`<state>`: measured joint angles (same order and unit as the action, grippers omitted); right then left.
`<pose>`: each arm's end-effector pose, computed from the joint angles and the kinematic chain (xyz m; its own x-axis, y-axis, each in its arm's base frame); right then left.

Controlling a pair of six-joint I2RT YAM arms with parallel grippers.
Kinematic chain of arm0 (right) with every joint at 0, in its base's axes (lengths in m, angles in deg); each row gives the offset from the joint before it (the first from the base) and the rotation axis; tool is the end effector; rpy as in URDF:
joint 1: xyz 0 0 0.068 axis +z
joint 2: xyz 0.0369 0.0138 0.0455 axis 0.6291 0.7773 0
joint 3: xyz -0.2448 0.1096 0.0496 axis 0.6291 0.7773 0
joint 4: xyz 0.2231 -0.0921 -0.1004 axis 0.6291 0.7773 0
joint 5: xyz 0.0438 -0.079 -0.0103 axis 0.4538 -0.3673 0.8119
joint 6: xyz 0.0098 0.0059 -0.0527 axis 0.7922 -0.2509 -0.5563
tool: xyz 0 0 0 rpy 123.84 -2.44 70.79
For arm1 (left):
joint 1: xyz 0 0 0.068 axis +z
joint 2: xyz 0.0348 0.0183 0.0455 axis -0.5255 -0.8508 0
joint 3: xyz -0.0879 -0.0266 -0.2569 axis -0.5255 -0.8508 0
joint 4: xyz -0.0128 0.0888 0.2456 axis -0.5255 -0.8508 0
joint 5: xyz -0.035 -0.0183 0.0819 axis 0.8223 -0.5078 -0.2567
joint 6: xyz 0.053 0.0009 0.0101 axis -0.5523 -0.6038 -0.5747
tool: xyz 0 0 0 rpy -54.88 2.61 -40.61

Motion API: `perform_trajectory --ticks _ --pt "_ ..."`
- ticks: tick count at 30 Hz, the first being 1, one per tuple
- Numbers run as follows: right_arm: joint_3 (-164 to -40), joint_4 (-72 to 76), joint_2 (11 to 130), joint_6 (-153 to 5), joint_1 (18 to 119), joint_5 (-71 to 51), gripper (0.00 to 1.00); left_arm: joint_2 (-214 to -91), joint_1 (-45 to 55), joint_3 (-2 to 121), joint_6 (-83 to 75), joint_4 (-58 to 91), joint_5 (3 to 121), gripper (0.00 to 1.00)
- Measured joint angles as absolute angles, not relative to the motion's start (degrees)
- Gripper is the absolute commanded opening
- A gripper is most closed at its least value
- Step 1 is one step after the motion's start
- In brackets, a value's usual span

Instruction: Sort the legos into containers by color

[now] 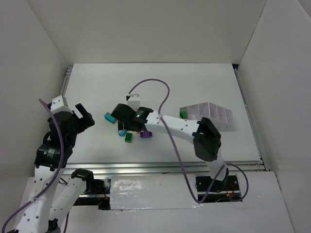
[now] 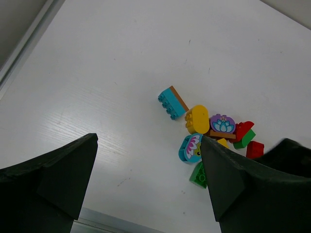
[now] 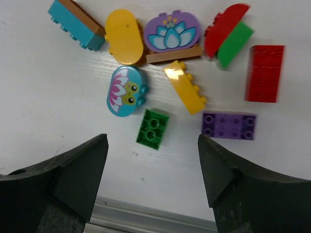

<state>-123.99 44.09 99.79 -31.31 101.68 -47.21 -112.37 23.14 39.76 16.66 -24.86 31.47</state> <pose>0.2103 0.3691 0.2772 -0.7360 0.0124 -0.6768 -0.1334 0.9776 0.1630 0.1223 -0.0050 0.3551 -0.2116 -0.4613 -0.8616 -0.3724 0.8532 -0.3653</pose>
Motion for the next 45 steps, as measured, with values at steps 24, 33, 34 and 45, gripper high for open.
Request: perform_trajectory --ticks 24,33,34,45 --pt "-130.86 45.67 119.51 -26.07 103.84 -42.38 0.68 -112.03 23.14 39.76 16.64 -25.1 31.69 0.99" --pt "-129.68 45.69 118.96 -26.16 103.73 -43.48 0.21 -112.05 23.12 39.76 16.64 -25.08 31.82 0.99" --pt "-128.76 45.03 118.42 -26.16 103.73 -43.43 0.21 -112.03 23.12 39.76 16.64 -25.08 31.89 1.0" --pt "-113.52 37.62 94.81 -34.18 103.8 -43.35 0.22 -112.2 23.08 39.76 16.61 -25.06 32.39 1.0"
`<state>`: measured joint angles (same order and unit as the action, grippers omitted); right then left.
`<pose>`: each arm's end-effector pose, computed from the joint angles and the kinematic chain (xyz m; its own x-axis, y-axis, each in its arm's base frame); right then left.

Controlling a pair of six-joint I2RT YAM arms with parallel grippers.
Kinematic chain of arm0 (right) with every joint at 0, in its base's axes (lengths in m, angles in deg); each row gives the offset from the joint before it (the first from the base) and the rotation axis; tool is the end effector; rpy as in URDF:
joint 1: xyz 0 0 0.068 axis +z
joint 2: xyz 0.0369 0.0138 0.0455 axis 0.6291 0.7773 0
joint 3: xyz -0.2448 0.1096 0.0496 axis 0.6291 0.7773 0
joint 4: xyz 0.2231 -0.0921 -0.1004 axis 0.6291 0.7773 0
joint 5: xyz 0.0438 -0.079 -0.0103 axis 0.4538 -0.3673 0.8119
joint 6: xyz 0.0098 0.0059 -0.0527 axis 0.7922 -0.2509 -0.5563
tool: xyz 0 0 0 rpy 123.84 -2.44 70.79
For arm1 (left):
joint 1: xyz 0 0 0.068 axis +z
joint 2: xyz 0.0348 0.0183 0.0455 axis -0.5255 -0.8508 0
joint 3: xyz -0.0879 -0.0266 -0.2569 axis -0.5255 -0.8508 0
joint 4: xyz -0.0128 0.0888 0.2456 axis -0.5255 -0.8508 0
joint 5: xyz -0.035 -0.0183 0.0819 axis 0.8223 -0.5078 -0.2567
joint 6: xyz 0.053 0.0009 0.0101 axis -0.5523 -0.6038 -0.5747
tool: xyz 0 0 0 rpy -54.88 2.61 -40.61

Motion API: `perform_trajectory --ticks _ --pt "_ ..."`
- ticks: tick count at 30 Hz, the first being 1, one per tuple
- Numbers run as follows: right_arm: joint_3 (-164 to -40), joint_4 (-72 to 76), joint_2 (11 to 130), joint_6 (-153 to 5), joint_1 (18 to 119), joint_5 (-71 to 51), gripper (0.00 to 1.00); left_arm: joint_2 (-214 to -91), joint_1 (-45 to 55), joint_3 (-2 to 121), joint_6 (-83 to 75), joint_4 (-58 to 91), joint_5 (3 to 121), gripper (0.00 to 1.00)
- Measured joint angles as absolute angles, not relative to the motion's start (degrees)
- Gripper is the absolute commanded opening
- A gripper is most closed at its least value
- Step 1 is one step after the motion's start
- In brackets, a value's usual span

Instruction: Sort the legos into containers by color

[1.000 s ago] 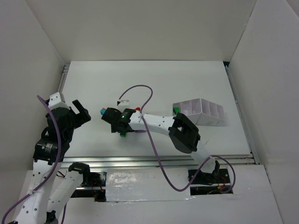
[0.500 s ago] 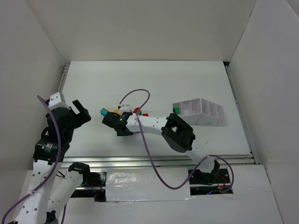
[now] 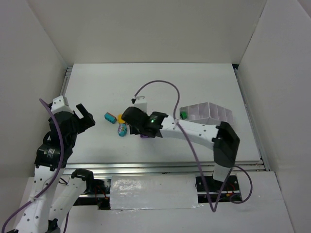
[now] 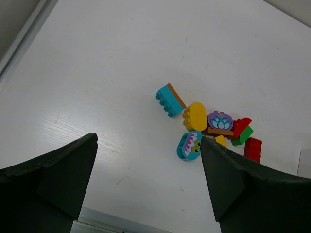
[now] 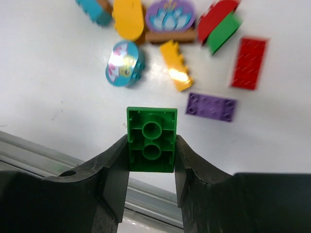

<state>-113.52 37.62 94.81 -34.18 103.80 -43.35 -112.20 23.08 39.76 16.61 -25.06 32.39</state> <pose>0.1859 0.3590 0.2603 -0.7527 -0.0658 -0.6550 -0.2367 0.9555 0.1759 0.1216 -0.0056 0.3550 -0.2205 -0.4622 -0.8589 -0.3591 0.8572 -0.3691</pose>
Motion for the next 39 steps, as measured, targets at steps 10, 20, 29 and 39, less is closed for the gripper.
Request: perform_trajectory --ticks 10,20,29,39 --pt "-101.87 38.67 78.22 -49.48 84.5 -49.73 0.22 -112.86 22.88 39.76 16.5 -24.56 34.31 0.99" --pt "-97.98 40.88 78.83 -56.12 74.18 -51.59 0.29 -114.45 22.88 39.76 16.4 -24.47 35.3 0.99" --pt "-97.98 40.79 83.4 -57.63 72.83 -51.59 0.52 -114.45 22.88 39.76 16.4 -24.42 35.43 1.0" --pt "-97.98 40.36 81.94 -58.0 72.85 -51.3 0.69 -114.43 22.88 39.76 16.4 -24.27 35.43 0.99"
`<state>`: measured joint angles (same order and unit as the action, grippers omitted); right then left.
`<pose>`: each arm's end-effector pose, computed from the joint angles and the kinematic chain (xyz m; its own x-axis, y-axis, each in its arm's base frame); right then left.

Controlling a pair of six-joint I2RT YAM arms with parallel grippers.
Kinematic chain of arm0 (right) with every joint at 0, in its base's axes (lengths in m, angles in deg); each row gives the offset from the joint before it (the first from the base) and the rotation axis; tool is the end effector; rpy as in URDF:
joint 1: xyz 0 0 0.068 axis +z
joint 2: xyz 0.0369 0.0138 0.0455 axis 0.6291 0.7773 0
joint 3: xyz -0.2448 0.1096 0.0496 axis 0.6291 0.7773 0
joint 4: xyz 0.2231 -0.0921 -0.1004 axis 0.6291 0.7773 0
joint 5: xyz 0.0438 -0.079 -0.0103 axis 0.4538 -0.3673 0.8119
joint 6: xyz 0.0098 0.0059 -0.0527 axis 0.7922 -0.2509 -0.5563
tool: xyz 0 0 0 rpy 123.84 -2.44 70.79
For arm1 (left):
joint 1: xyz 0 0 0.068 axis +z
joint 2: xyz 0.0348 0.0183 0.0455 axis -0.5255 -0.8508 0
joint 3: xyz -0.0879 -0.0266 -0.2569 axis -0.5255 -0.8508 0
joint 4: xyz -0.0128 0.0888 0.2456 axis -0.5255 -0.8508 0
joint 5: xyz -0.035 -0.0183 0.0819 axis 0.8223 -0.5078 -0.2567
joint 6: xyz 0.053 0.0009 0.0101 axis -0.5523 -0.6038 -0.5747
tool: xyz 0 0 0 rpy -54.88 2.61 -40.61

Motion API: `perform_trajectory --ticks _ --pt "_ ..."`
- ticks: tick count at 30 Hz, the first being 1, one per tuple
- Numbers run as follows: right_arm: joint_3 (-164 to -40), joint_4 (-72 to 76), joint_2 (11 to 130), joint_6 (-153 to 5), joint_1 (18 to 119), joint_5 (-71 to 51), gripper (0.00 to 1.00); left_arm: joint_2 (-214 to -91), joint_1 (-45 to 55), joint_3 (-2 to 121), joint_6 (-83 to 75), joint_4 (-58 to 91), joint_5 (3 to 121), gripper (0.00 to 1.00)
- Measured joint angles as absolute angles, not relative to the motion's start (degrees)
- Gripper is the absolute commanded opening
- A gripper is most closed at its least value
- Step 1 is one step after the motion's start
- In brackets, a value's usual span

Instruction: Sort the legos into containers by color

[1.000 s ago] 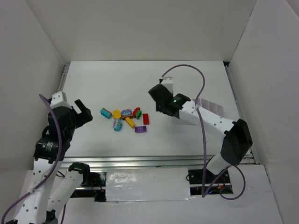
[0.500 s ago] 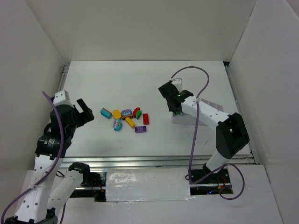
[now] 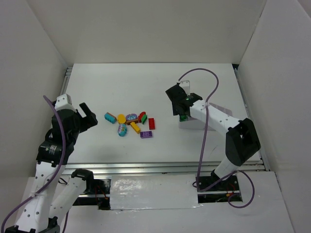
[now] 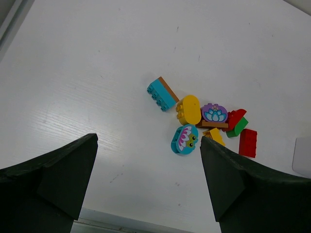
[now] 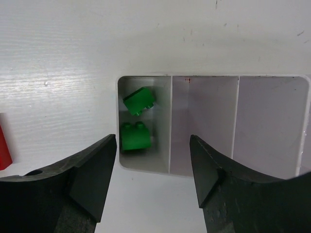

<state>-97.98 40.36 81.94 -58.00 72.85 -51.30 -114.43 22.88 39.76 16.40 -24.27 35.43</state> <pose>0.2888 0.1701 0.2548 -0.7541 -0.1203 -0.6457 0.0607 0.9661 -0.2509 0.1317 -0.0094 0.3520 -0.2698 -0.4605 -0.8456 -0.3234 0.8705 -0.3709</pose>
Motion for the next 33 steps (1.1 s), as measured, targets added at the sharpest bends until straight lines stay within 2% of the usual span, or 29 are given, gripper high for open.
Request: perform_trajectory --ticks 4,5,6,11,15,19,25,33 --pt "-97.9 40.4 79.07 -57.02 72.96 -49.4 0.7 -114.43 22.88 39.74 15.56 -23.77 37.04 1.0" --pt "-97.52 40.05 77.63 -56.58 72.98 -48.39 0.79 -114.54 22.88 39.68 14.87 -23.07 38.42 0.99" --pt "-96.61 39.37 75.25 -55.97 73.18 -47.02 0.99 -114.82 22.88 39.52 14.54 -22.24 40.15 0.99" --pt "-90.16 37.21 57.76 -53.35 74.12 -37.95 1.0 -124.4 21.07 40.27 11.89 -18.68 49.46 0.99" --pt "-87.58 36.51 46.97 -51.75 74.68 -32.22 0.99 -141.75 10.92 47.74 11.98 -20.12 49.09 1.0" --pt "-85.44 36.23 43.12 -50.85 75.19 -27.83 0.99 -158.03 2.03 56.72 11.74 -19.55 47.36 0.97" --pt "-80.67 36.88 40.63 -50.18 75.82 -23.7 0.99 -177.97 0.43 66.28 7.43 -15.66 48.52 0.87" --pt "-79.23 38.04 36.63 -50.13 76.04 -23.3 1.0 -188.02 0.37 71.08 2.8 -14.46 48.5 0.82"
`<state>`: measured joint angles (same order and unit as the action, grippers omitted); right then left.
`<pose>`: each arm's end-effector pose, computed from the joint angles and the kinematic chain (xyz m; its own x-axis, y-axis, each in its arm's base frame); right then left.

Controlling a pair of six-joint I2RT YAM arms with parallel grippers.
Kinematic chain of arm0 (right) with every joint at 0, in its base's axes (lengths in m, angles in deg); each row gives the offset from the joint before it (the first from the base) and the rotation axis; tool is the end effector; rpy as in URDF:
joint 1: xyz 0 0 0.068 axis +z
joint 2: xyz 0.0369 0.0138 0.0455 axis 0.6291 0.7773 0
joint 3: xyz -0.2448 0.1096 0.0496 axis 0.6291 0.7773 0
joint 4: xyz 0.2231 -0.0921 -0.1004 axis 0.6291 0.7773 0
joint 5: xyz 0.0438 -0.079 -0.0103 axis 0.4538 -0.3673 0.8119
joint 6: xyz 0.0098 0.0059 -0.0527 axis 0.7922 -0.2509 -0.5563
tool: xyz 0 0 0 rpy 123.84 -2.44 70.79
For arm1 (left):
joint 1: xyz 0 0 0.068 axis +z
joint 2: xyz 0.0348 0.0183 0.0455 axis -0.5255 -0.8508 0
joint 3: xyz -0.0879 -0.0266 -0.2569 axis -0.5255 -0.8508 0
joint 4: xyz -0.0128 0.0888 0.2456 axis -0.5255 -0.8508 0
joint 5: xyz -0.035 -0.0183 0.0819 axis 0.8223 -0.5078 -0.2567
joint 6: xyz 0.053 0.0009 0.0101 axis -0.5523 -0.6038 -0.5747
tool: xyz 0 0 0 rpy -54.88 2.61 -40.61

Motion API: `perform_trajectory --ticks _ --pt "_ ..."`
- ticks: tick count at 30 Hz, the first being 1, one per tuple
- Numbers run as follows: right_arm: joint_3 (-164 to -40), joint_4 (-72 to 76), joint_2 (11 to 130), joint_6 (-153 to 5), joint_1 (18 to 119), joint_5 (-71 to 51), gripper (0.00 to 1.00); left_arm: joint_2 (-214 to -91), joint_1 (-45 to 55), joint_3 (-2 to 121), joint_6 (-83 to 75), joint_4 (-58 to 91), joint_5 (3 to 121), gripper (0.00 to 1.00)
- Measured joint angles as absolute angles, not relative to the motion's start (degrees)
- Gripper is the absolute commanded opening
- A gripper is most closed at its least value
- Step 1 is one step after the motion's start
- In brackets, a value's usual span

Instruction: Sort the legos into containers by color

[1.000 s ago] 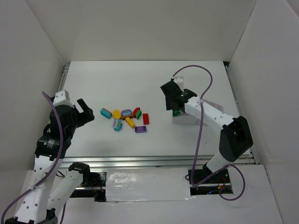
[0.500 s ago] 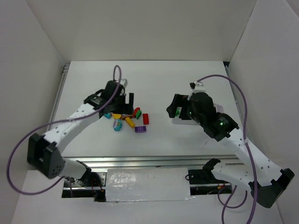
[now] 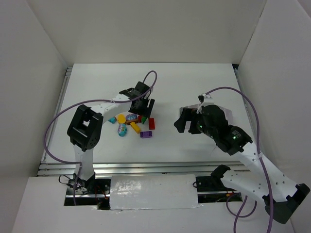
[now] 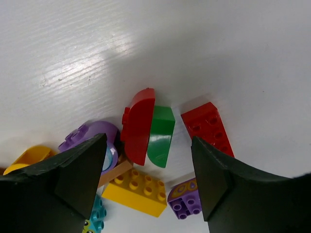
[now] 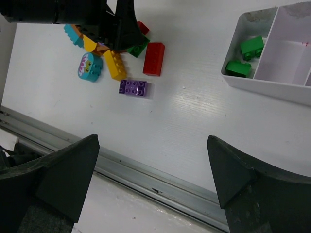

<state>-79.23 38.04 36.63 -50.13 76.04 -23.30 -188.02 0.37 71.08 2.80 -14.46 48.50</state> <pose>0.1406 0.1017 0.3341 -0.6261 0.1602 -0.7631 -0.2492 0.8862 0.3905 0.3619 -0.2168 0.2084 -0.8224 0.1425 -0.5507 0.2353 0.9666 -0.1013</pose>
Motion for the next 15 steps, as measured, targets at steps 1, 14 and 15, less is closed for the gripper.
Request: perform_trajectory --ticks 1,14,15 --pt "-79.21 38.04 36.45 -50.13 76.04 -23.26 1.0 -188.46 0.37 71.26 2.54 -14.2 48.5 0.82" --pt "-79.21 38.02 38.0 -50.26 76.13 -22.82 1.0 -191.3 0.37 69.18 0.31 -10.89 49.37 0.45" --pt "-79.21 38.02 38.07 -50.26 76.13 -22.82 0.99 -191.3 0.37 69.1 -0.02 -10.61 49.55 0.38"
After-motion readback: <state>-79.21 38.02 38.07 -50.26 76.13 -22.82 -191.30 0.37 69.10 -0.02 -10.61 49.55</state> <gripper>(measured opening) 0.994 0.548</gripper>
